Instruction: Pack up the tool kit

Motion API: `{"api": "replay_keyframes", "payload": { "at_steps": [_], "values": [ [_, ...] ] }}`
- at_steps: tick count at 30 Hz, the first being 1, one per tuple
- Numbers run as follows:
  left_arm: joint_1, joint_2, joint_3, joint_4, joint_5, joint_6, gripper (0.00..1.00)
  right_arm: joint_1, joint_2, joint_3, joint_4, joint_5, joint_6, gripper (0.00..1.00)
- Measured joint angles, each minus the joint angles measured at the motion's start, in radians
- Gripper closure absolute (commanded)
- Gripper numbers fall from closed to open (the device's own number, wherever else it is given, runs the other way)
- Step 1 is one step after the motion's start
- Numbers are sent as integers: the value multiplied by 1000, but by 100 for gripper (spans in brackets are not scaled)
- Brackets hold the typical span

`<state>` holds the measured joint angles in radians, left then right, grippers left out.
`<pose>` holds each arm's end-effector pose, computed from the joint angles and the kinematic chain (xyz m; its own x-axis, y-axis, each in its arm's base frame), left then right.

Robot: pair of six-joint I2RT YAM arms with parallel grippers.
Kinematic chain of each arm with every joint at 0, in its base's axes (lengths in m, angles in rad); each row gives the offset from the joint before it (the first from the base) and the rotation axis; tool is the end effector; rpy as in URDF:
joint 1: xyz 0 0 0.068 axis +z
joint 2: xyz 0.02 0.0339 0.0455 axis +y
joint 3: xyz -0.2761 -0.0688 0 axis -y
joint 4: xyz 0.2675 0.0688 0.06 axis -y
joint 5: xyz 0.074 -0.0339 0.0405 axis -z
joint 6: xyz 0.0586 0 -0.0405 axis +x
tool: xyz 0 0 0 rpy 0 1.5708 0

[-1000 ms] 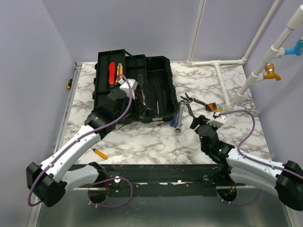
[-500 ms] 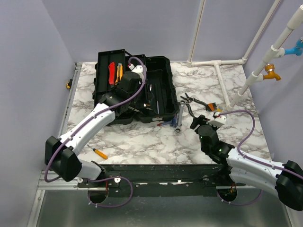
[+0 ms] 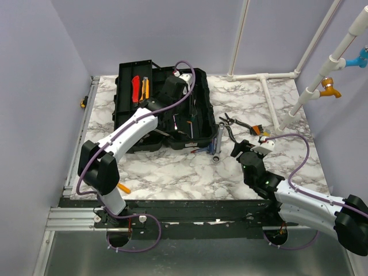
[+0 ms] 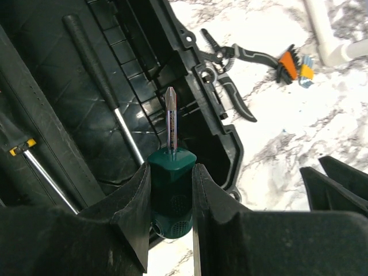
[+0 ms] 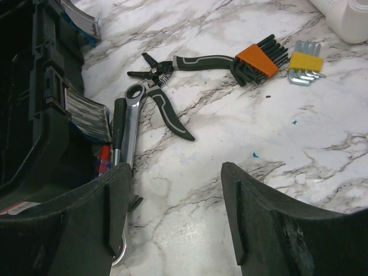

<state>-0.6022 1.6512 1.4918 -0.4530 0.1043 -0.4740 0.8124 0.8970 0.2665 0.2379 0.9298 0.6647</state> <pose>0.3460 -0.2452 0.3294 -0.7107 -0.0624 -0.7007 0.3475 0.8349 -0.4267 0.1716 0.1128 0.1783 -0.1607 0.3667 -0.9164 0.2215 0.9182 0.3285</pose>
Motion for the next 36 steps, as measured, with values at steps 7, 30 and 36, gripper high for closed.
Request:
{"api": "replay_keyframes", "payload": {
  "at_steps": [7, 30, 36],
  "values": [
    [1, 90, 97, -43, -46, 44, 81, 0, 14, 0, 0, 0, 1, 30],
    [-26, -407, -301, 142, -98, 93, 16, 0, 111, 32, 5, -12, 0, 35],
    [-72, -616, -603, 270, -92, 112, 16, -28, 197, 92, -5, -93, 18, 37]
  ]
}}
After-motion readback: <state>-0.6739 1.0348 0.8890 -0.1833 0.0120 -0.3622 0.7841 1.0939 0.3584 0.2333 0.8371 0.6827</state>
